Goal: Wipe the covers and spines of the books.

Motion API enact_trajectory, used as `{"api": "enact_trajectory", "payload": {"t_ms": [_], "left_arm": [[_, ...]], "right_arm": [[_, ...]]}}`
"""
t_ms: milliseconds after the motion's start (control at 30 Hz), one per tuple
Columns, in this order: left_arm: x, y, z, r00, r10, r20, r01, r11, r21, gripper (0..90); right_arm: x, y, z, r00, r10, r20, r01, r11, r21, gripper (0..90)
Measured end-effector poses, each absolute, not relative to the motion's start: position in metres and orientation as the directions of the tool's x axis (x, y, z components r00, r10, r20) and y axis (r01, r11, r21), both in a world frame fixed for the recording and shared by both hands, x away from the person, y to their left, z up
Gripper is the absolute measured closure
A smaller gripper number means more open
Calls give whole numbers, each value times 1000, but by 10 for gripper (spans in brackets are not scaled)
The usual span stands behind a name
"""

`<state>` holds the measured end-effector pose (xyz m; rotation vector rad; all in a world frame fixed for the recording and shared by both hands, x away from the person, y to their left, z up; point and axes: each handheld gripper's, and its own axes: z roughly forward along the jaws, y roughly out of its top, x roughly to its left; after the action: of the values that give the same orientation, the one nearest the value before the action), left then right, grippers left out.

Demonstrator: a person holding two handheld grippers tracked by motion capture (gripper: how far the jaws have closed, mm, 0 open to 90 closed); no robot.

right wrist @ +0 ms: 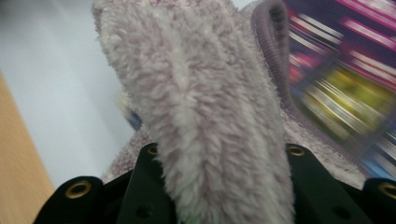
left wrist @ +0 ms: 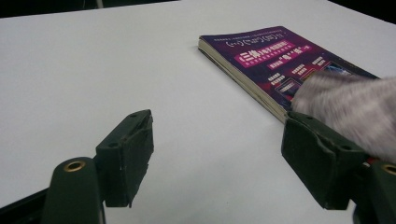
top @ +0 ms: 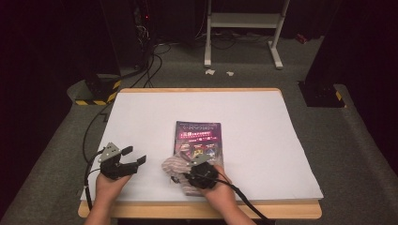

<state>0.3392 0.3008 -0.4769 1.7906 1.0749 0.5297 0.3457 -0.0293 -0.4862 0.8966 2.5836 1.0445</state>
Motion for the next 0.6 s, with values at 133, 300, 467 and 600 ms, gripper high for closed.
{"api": "enact_trajectory", "payload": {"t_ms": [133, 300, 467, 600], "left_arm": [[339, 306, -476, 507, 856, -101, 441, -156, 884, 256], [340, 315, -477, 485, 869, -98, 443, -147, 884, 255], [341, 319, -479, 476, 874, -93, 446, -149, 882, 254], [342, 322, -480, 468, 880, -86, 448, -152, 881, 255]], "right_arm": [[345, -82, -486, -718, 695, 29, 513, 501, 697, 691], [341, -115, -487, -665, 746, 34, 549, 458, 699, 691], [340, -98, -487, -689, 725, 14, 527, 488, 696, 691], [342, -64, -488, -742, 670, 16, 490, 526, 695, 689]]}}
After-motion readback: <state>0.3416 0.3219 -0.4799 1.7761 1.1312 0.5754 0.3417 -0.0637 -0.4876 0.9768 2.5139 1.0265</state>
